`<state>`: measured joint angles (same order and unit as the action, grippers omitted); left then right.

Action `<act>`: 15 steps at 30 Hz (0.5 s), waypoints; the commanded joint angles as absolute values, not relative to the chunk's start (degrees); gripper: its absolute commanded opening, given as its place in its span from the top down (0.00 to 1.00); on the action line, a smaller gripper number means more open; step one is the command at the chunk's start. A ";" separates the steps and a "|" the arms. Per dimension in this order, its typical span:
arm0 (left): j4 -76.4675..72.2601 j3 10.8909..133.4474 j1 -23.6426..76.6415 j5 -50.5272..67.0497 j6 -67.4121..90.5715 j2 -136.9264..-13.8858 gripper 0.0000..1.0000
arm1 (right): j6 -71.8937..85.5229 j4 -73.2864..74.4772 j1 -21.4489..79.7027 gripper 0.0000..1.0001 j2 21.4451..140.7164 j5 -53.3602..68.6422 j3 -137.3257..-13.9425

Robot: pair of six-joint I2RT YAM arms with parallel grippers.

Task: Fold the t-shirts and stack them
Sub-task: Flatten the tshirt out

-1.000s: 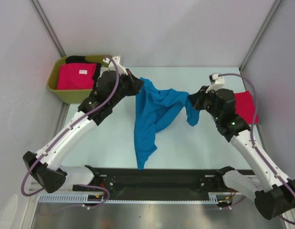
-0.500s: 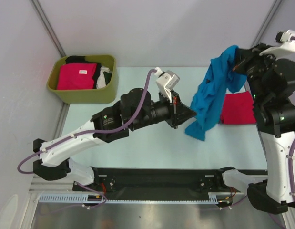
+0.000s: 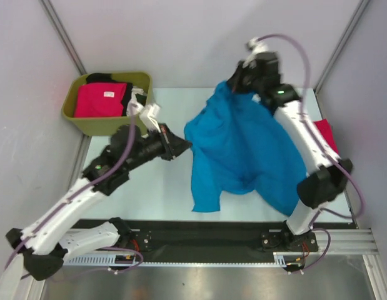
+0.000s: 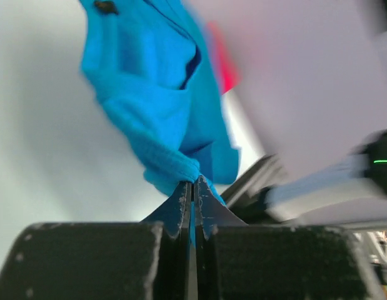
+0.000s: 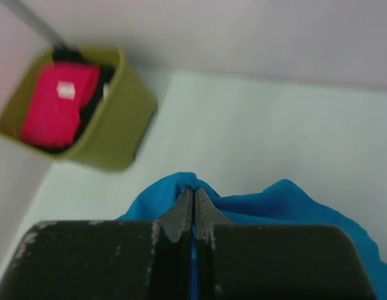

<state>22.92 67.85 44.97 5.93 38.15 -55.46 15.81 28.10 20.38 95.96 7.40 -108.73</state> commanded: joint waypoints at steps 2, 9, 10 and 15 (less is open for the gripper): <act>16.54 49.33 36.58 13.89 43.68 -56.95 1.00 | 15.12 20.40 28.29 1.00 104.22 12.38 -105.11; 13.19 35.70 29.36 8.01 46.05 -53.80 1.00 | 16.44 17.40 35.06 1.00 122.85 16.61 -114.77; 13.10 34.90 29.27 7.13 46.40 -52.31 1.00 | 16.09 17.40 36.11 1.00 124.09 16.26 -117.22; 13.27 30.16 29.00 2.74 49.04 -46.59 1.00 | 15.73 18.45 37.62 0.84 128.84 10.30 -123.21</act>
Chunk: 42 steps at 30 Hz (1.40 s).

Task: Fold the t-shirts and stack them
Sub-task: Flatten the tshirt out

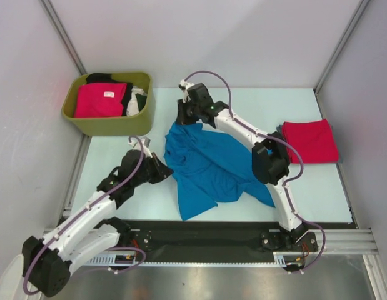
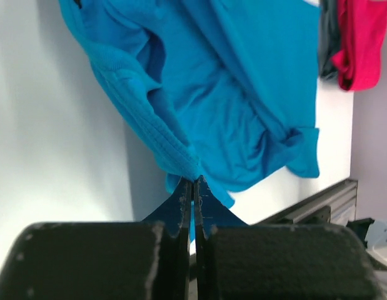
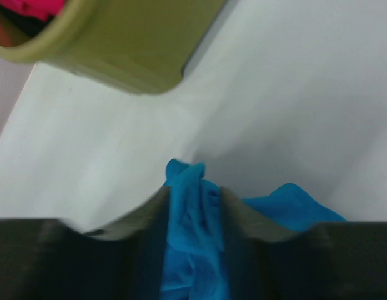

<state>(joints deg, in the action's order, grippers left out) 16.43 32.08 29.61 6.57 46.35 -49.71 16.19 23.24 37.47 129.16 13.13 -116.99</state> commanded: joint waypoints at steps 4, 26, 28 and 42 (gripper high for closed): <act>15.11 30.32 24.98 4.20 48.26 -45.00 0.98 | 13.98 21.44 37.44 0.38 128.06 4.85 -122.80; 22.68 31.20 14.15 -7.29 47.28 -48.08 0.98 | 28.74 20.59 16.39 0.23 60.58 -12.05 -37.21; 22.76 30.94 14.15 -8.52 47.72 -47.64 0.98 | 28.74 18.64 12.94 0.29 58.28 -8.81 -35.16; 20.48 36.38 18.44 -7.64 38.42 -47.18 0.00 | 28.04 15.38 10.19 0.34 91.03 -9.57 -56.93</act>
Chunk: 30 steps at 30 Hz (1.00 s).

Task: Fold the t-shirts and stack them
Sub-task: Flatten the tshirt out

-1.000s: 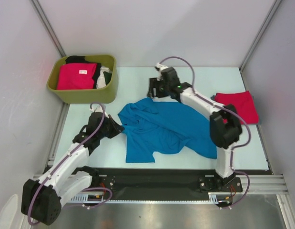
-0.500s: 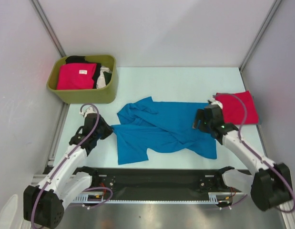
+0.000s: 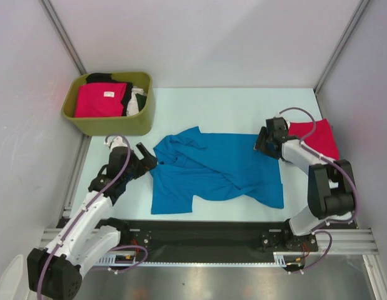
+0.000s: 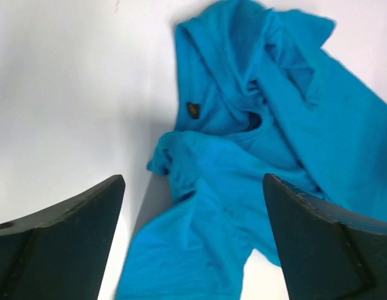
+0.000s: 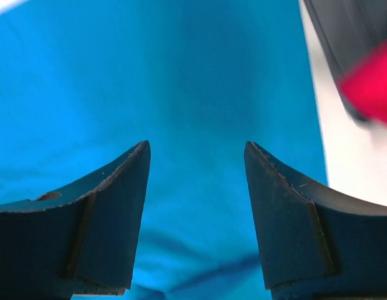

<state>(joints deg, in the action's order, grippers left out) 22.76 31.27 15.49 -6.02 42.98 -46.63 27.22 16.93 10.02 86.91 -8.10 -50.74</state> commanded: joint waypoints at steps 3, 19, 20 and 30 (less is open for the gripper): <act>19.42 41.28 21.26 -7.04 37.53 -52.01 0.00 | 28.21 15.56 10.37 0.34 94.82 -10.45 -59.76; 23.02 71.08 26.89 -0.53 33.58 -96.28 0.04 | 29.09 17.14 10.02 0.41 110.12 -13.45 -69.07; 24.07 74.32 26.81 -0.44 33.49 -98.42 0.04 | 29.09 17.75 10.02 0.41 110.56 -13.71 -69.52; 29.69 92.16 26.89 2.47 33.75 -120.66 0.10 | 27.34 21.27 9.76 0.46 117.06 -14.42 -76.90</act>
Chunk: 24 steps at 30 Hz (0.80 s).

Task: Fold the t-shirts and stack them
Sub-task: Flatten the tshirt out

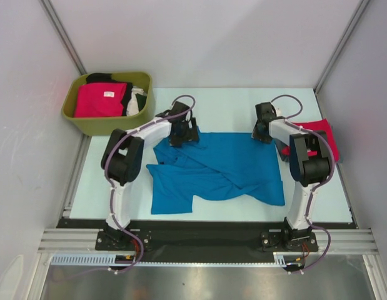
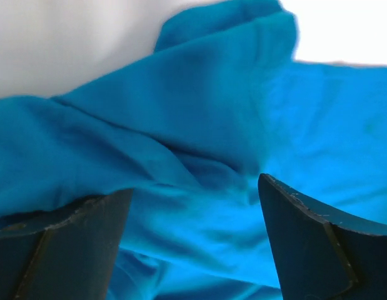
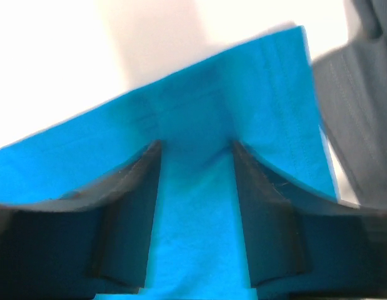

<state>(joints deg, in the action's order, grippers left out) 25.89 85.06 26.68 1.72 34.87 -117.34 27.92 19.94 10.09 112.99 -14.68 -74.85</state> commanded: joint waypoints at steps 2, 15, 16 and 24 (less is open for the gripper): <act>30.58 95.00 26.89 1.85 33.49 -123.12 0.11 | 26.81 21.53 9.67 0.63 118.38 -13.71 -78.04; 32.88 122.15 21.10 3.69 38.14 -141.93 0.18 | 26.19 25.39 4.75 1.00 130.33 -3.53 -99.56; 32.26 123.56 20.66 4.13 38.67 -143.25 0.18 | 26.37 26.97 3.88 1.00 132.43 -3.17 -104.63; 20.92 132.63 16.44 5.02 39.99 -144.41 0.15 | 25.76 28.57 1.14 0.79 135.36 2.80 -118.84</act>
